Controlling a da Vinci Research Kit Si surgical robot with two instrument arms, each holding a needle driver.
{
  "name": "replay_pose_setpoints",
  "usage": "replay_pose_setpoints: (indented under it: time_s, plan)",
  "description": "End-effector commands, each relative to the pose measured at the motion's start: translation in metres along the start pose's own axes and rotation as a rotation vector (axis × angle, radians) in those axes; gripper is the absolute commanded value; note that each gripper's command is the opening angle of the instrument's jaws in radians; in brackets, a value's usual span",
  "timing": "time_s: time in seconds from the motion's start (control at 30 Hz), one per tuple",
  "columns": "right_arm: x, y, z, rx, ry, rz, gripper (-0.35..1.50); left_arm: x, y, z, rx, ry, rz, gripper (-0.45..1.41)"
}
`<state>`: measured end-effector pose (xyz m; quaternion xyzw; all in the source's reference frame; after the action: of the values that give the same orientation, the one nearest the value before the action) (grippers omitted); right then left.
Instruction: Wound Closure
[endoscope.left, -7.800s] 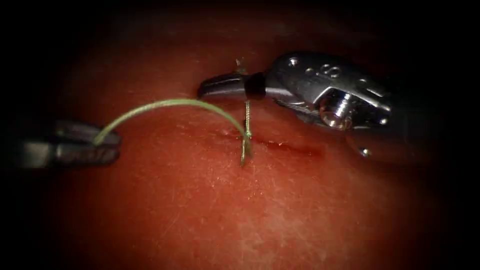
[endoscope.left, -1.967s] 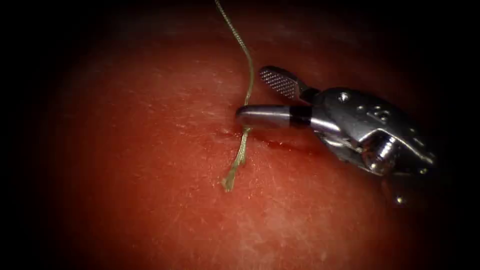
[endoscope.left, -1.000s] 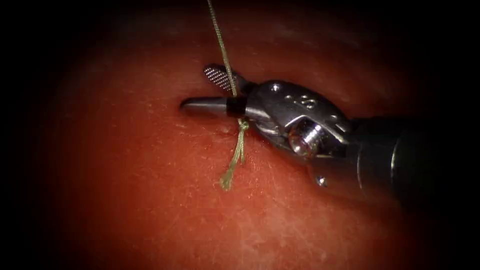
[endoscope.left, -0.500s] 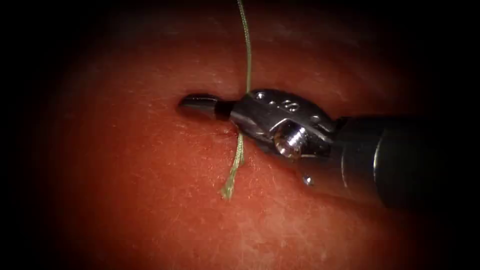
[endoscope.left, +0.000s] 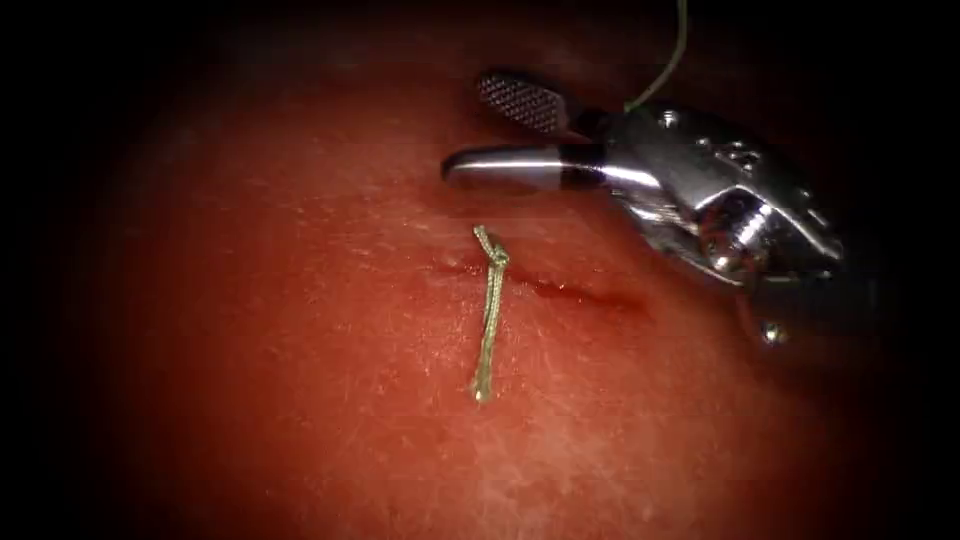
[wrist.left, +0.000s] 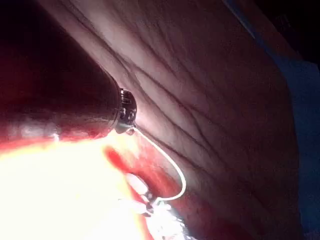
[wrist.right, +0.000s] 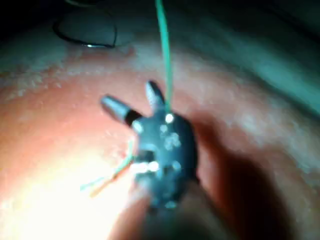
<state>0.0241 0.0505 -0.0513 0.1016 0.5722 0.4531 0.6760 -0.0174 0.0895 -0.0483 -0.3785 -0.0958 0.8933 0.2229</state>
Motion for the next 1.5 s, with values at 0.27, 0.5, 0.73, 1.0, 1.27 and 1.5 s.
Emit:
replay_pose_setpoints:
  time_s: [0.27,0.5,0.73,1.0,1.27,1.5]
  plan:
    - [0.0007,0.0034,-0.0152,-0.126,-0.011,-0.016,1.33,0.0008,0.005,0.0109,-0.082,-0.028,-0.005,-0.35]
    - [0.0022,0.006,-0.0198,-0.228,-0.009,-0.004,1.33,0.0003,0.008,0.0155,-0.129,-0.065,-0.001,-0.35]
    - [-0.0001,0.0045,-0.0176,-0.212,-0.02,-0.011,1.38,0.0011,0.0058,0.0191,-0.146,-0.066,-0.078,0.39]
    - [-0.0059,0.0001,-0.013,-0.103,-0.18,-0.001,1.38,0.0005,-0.0007,0.016,-0.083,0.11,-0.195,0.72]
    - [-0.0089,-0.0041,-0.0108,0.093,-0.212,0.034,1.33,0.0006,0.0003,0.0056,-0.116,0.207,-0.13,0.7]
    - [-0.0051,-0.006,-0.0092,0.156,-0.118,-0.06,1.38,-0.0062,0.0105,0.0036,-0.096,0.17,0.296,0.64]
